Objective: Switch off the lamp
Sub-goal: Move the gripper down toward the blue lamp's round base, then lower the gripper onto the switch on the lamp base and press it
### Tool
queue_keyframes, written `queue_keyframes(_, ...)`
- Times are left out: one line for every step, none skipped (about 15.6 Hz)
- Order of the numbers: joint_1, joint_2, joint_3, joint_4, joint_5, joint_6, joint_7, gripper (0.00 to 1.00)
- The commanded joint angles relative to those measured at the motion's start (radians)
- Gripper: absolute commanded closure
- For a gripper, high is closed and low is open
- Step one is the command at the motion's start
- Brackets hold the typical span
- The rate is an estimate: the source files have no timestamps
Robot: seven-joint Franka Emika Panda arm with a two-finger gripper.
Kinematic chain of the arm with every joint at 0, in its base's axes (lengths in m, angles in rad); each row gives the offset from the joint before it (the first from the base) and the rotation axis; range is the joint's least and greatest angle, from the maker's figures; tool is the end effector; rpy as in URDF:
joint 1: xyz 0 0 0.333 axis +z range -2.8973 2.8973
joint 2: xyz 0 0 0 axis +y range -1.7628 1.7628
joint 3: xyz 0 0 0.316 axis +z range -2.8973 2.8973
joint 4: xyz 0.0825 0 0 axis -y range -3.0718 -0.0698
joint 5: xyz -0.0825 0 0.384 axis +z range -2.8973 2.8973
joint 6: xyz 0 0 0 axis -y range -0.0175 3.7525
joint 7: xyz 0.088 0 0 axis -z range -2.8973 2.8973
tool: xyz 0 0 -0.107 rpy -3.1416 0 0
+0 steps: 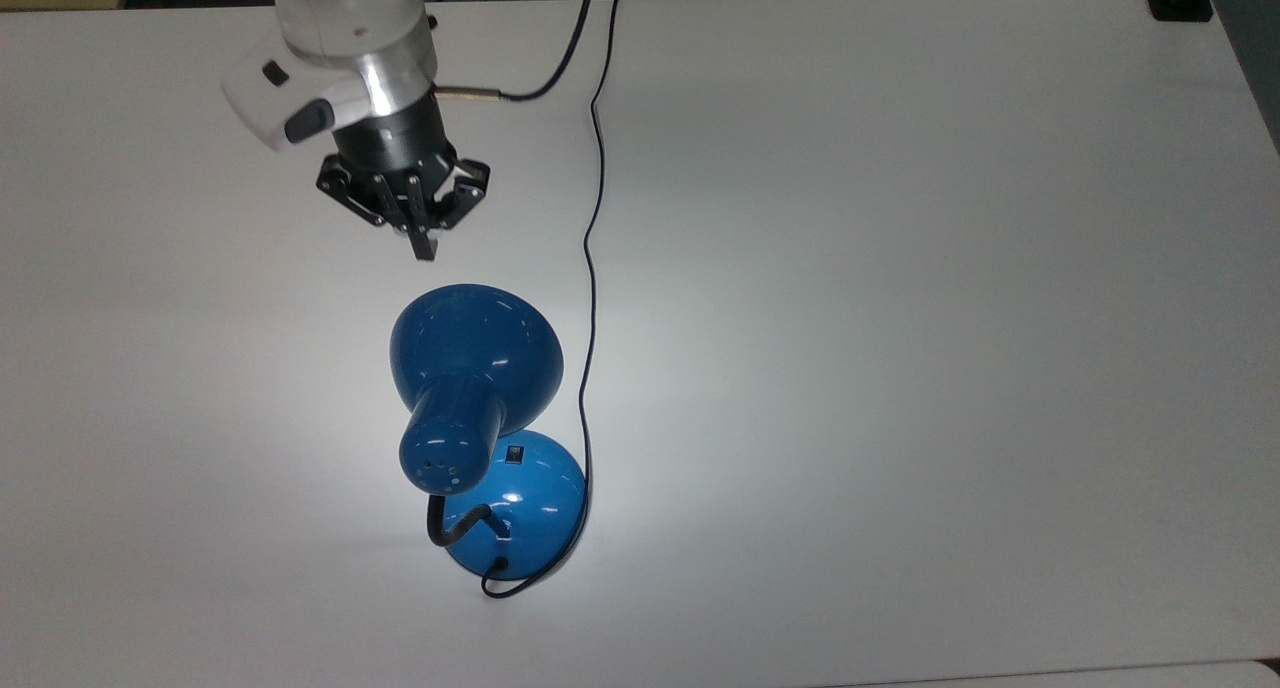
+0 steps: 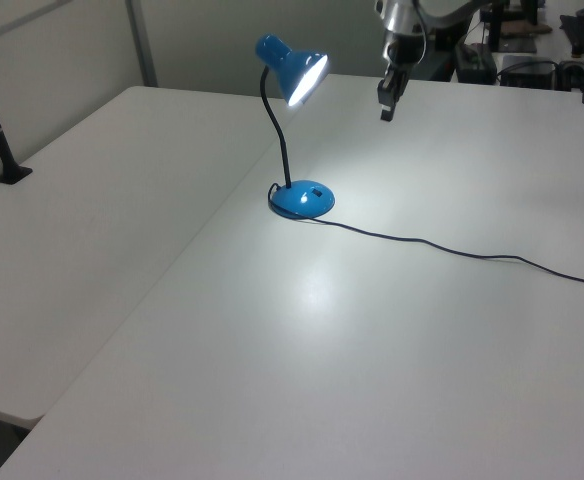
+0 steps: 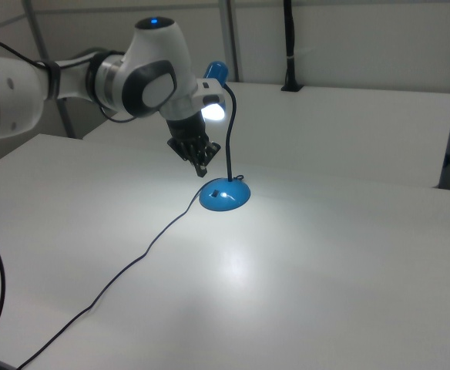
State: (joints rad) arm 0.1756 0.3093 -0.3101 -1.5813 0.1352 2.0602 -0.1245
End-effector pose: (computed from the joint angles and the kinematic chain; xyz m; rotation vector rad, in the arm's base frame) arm 0.6658 -0.0593 0.4843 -3.1180 0.0625 -0.2938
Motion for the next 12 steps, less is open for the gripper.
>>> queue_keyframes(0.042,0.1,-0.004,0.003,0.017,0.173,-0.007,1.0)
queue_keyframes(0.045,0.126,-0.004,0.003,0.018,0.22,-0.007,1.0)
queue_keyframes(0.048,0.158,-0.004,0.004,0.021,0.274,-0.004,1.0)
queue_keyframes(0.057,0.184,-0.003,0.004,0.023,0.334,0.015,1.0)
queue_keyframes(0.065,0.213,-0.003,0.004,0.026,0.397,0.044,1.0)
queue_keyframes(0.073,0.238,-0.004,0.004,0.024,0.452,0.068,1.0)
queue_keyframes(0.076,0.255,-0.003,0.004,0.023,0.487,0.078,1.0)
queue_keyframes(0.077,0.27,-0.003,0.006,0.024,0.504,0.08,1.0)
queue_keyframes(0.077,0.28,-0.003,0.006,0.026,0.511,0.082,1.0)
queue_keyframes(0.077,0.29,-0.003,0.009,0.023,0.511,0.082,1.0)
queue_keyframes(0.08,0.307,-0.003,0.011,0.021,0.512,0.088,1.0)
queue_keyframes(0.084,0.316,-0.003,0.018,0.021,0.523,0.098,1.0)
